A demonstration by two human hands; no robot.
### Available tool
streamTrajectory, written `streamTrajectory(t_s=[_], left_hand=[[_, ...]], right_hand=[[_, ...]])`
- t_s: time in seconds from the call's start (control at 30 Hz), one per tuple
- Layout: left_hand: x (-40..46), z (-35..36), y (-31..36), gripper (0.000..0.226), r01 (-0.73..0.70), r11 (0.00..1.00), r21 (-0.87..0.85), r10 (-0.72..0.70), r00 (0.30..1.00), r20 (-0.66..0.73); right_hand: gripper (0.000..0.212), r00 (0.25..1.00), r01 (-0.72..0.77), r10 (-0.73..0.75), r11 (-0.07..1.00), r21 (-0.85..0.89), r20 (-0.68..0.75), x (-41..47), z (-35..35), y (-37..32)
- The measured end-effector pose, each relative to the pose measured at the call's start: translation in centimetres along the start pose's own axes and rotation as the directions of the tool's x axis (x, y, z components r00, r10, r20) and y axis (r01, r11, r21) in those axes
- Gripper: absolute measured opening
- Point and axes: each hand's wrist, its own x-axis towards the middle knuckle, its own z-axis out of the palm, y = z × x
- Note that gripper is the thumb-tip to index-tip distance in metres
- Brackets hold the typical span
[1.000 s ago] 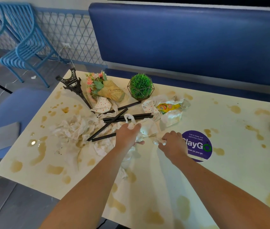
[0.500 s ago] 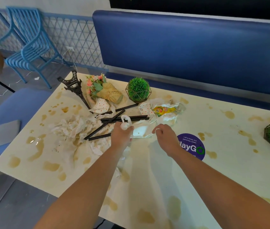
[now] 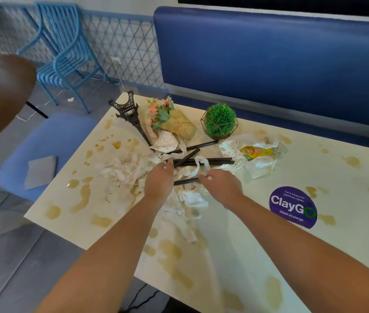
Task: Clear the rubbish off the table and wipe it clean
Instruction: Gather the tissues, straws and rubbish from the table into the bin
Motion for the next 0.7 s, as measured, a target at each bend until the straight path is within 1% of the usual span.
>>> streamTrajectory(t_s=[0.1, 0.2, 0.3, 0.4, 0.53, 0.7], left_hand=[[1.4, -1.4, -1.3, 0.029, -0.059, 0.995, 0.079, 0.059, 0.998, 0.002], [2.7, -2.5, -2.2, 0.029, -0.153, 0.976, 0.154, 0.146, 0.988, 0.056], [3.6, -3.5, -2.6, 0.029, -0.207, 0.969, 0.134, 0.195, 0.976, 0.094], [4.8, -4.3, -3.3, 0.023, -0.232, 0.969, 0.085, 0.225, 0.97, 0.09], [5.9, -5.0, -3.6, 0.028, -0.234, 0.97, 0.071, 0.228, 0.97, 0.078], [6.6, -5.9, -3.8, 0.021, -0.245, 0.959, 0.143, 0.242, 0.969, 0.041]], right_hand=[[0.025, 0.997, 0.081, -0.081, 0.994, -0.068, -0.001, 0.8, 1.7, -2.0], [0.023, 0.987, 0.161, -0.16, 0.967, -0.199, 0.024, 1.7, 3.5, -2.8], [0.027, 0.976, 0.219, -0.21, 0.921, -0.323, 0.065, 2.4, 5.0, -2.7], [0.029, 0.98, 0.198, -0.182, 0.903, -0.381, 0.078, 2.6, 6.1, -2.7], [0.031, 0.991, 0.13, -0.131, 0.917, -0.377, 0.022, 3.0, 6.7, -2.5], [0.02, 0.995, 0.027, -0.048, 0.974, -0.224, -0.086, 3.1, 5.8, -3.3]])
